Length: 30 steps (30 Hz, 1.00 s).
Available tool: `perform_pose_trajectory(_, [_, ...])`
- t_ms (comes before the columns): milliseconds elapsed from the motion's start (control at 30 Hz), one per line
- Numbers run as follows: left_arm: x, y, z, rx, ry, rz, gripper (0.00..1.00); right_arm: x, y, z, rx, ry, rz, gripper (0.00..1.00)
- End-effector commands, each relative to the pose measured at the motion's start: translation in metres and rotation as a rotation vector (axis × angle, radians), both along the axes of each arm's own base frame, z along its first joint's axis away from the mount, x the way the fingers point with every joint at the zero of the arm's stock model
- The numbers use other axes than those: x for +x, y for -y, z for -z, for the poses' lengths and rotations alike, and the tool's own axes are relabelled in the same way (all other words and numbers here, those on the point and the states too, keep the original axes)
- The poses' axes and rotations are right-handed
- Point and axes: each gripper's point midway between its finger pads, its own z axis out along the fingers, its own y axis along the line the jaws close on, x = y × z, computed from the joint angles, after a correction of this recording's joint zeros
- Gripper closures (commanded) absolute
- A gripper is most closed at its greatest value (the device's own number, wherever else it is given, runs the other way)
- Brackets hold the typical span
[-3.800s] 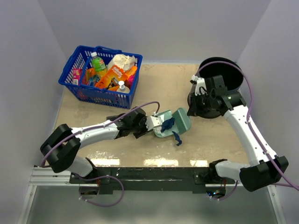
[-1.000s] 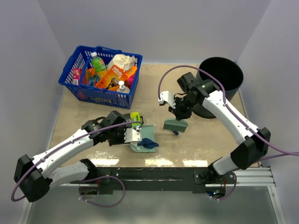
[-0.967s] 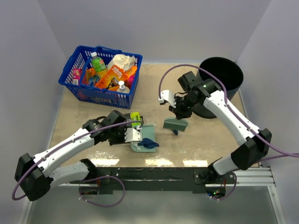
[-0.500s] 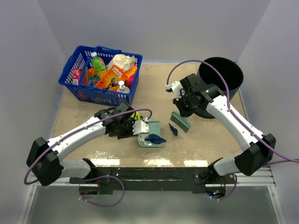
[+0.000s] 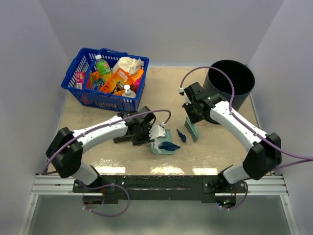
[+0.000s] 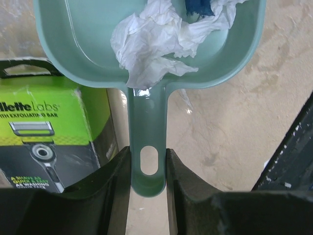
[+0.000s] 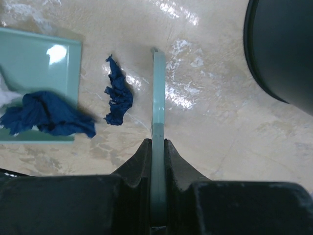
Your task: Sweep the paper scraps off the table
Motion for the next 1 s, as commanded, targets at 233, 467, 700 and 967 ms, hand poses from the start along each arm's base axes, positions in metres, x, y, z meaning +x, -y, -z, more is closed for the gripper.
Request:
perform_pose_trajectory(233, [0.024,0.045,-0.002,-0.080,0.025,-0.059,1.00,-0.024,-0.010,0.017,0.106,-0.080,0.065,1.00])
perform_pose_trajectory(467, [0.020,0.056,0.004,-0.115,-0.002,-0.042,1.00,-0.016,-0.029,-0.005,0.200,-0.040,0.009,1.00])
perform_pose_trajectory(700, [0.018,0.064,0.008,-0.186,0.012,-0.013,1.00,-0.022,-0.033,-0.009,0.226,-0.056,-0.015,1.00])
perform_pose_trajectory(967, [0.019,0.070,0.005,-0.286,0.082,0.046,1.00,-0.015,-0.024,-0.025,0.174,0.002,-0.067,1.00])
